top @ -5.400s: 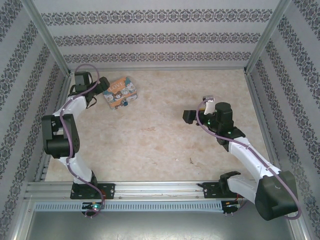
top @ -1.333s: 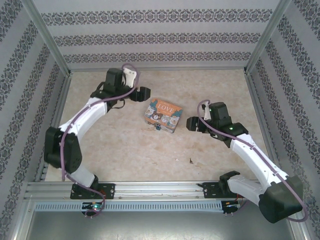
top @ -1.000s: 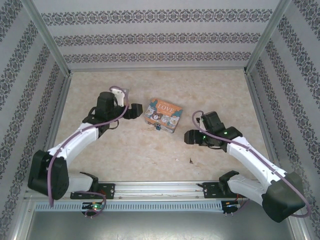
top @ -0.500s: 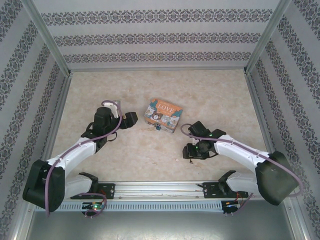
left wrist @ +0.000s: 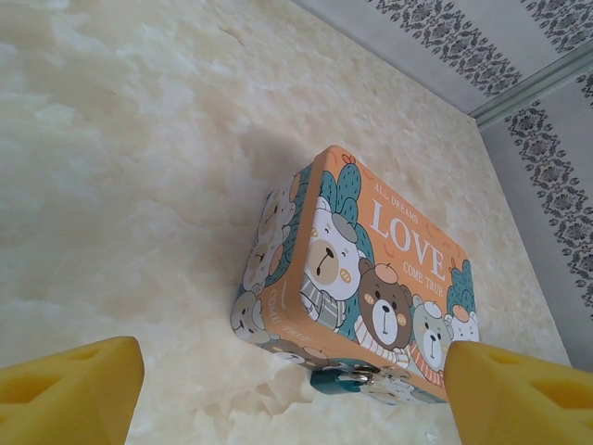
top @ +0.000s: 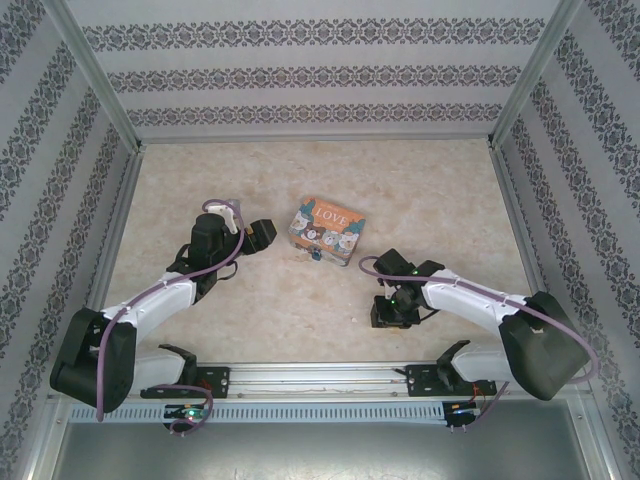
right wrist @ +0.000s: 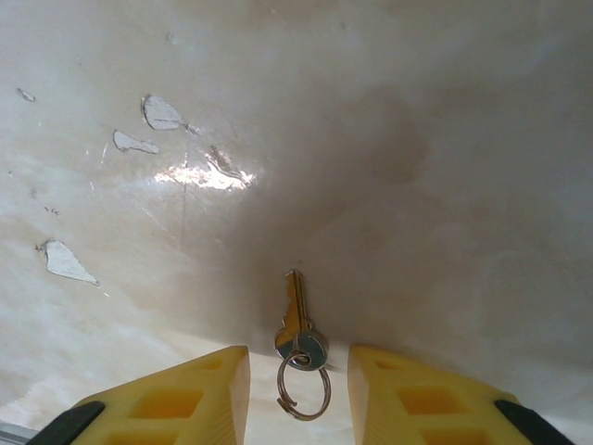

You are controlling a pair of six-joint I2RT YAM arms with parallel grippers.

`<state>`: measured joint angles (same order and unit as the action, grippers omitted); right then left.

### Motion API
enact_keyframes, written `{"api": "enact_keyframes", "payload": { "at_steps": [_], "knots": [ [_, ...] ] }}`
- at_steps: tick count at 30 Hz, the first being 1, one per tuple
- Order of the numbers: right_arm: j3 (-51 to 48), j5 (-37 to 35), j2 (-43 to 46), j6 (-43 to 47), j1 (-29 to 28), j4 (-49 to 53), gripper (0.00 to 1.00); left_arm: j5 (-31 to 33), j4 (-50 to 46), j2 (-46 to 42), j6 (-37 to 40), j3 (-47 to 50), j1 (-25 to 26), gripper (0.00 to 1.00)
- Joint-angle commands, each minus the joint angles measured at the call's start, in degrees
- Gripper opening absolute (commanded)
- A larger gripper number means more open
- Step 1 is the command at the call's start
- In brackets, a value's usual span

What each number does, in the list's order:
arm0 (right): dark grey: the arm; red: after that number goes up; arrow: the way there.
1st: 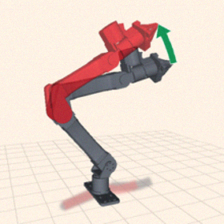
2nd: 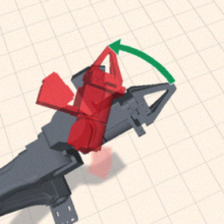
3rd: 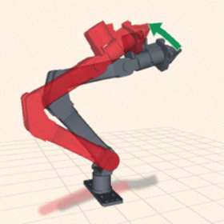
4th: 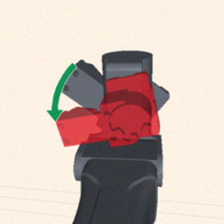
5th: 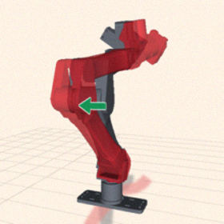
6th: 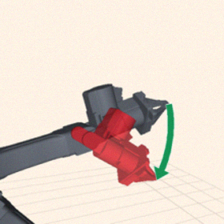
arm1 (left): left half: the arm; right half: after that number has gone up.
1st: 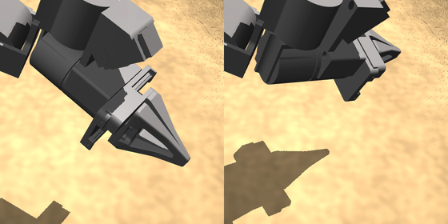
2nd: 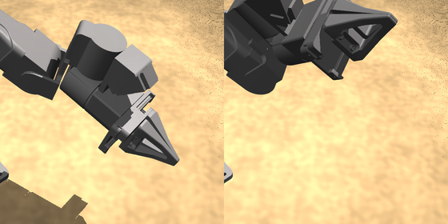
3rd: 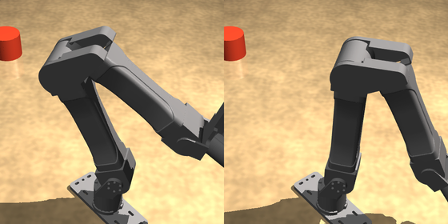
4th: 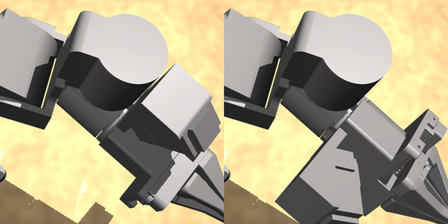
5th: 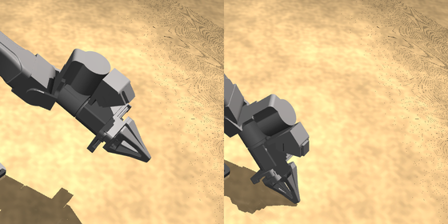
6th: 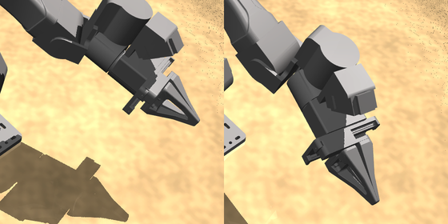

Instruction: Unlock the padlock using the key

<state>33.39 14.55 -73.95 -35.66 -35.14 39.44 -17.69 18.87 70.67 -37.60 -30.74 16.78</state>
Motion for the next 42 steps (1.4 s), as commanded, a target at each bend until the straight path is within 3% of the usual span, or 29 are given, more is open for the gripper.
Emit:
{"api": "enact_keyframes", "payload": {
  "at_steps": [1, 26, 42],
  "knots": [
    [0.6, 0.8, -1.2, 0.3, -0.7, 1.8, 0.31, 0.4, 2.4, 0.0, -0.5, -0.9, -0.2, 0.85],
    [1.9, -1.8, -4.2, -0.3, -0.8, 0.7, 0.0, 1.0, 0.4, -0.2, 1.6, -2.5, -0.3, 0.86],
    [0.9, -0.6, 5.3, -2.6, -0.2, -7.9, 0.0, -3.8, 0.5, -2.1, -0.7, -4.0, -1.1, 0.86]
  ]
}}
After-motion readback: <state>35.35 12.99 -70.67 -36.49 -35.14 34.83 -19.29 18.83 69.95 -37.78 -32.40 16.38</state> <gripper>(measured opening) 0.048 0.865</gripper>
